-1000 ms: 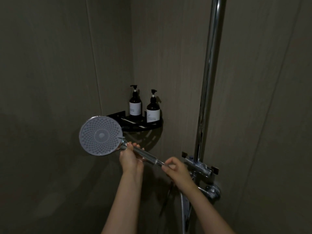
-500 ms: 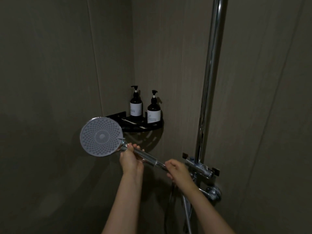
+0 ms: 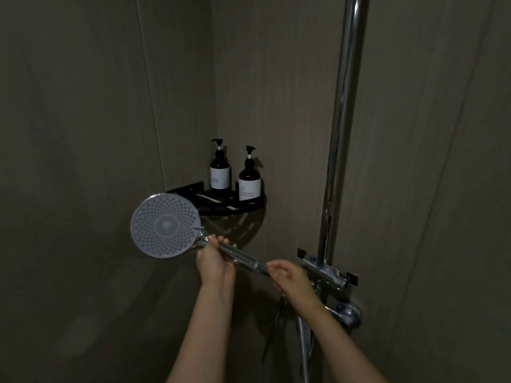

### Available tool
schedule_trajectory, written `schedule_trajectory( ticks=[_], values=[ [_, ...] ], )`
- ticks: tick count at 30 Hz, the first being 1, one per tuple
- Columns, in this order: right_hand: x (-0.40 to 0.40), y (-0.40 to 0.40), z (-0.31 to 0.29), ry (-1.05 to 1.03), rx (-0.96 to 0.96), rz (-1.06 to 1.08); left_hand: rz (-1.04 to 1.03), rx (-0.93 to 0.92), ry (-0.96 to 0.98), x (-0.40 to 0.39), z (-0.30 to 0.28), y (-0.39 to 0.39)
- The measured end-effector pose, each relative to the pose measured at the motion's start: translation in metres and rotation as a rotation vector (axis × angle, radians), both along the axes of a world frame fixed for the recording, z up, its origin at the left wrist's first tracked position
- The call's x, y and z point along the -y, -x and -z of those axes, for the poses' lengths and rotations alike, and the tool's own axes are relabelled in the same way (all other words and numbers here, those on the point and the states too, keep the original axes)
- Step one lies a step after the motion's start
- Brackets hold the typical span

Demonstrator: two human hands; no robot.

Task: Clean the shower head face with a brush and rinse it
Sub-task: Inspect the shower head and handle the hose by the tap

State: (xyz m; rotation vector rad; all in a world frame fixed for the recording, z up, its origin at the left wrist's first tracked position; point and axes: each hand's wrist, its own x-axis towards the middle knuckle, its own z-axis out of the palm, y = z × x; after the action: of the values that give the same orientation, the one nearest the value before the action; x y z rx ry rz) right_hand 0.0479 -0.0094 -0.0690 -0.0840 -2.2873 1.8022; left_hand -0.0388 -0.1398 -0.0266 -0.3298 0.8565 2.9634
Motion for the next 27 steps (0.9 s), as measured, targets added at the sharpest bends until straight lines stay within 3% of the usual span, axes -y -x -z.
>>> schedule_trajectory(
  ticks=[27],
  values=[
    [-0.0008,-0.0022,-0.0008,-0.075,-0.009,-0.028,0.013,0.018,0.019,0.0018,0.0048,-0.0005]
  ],
)
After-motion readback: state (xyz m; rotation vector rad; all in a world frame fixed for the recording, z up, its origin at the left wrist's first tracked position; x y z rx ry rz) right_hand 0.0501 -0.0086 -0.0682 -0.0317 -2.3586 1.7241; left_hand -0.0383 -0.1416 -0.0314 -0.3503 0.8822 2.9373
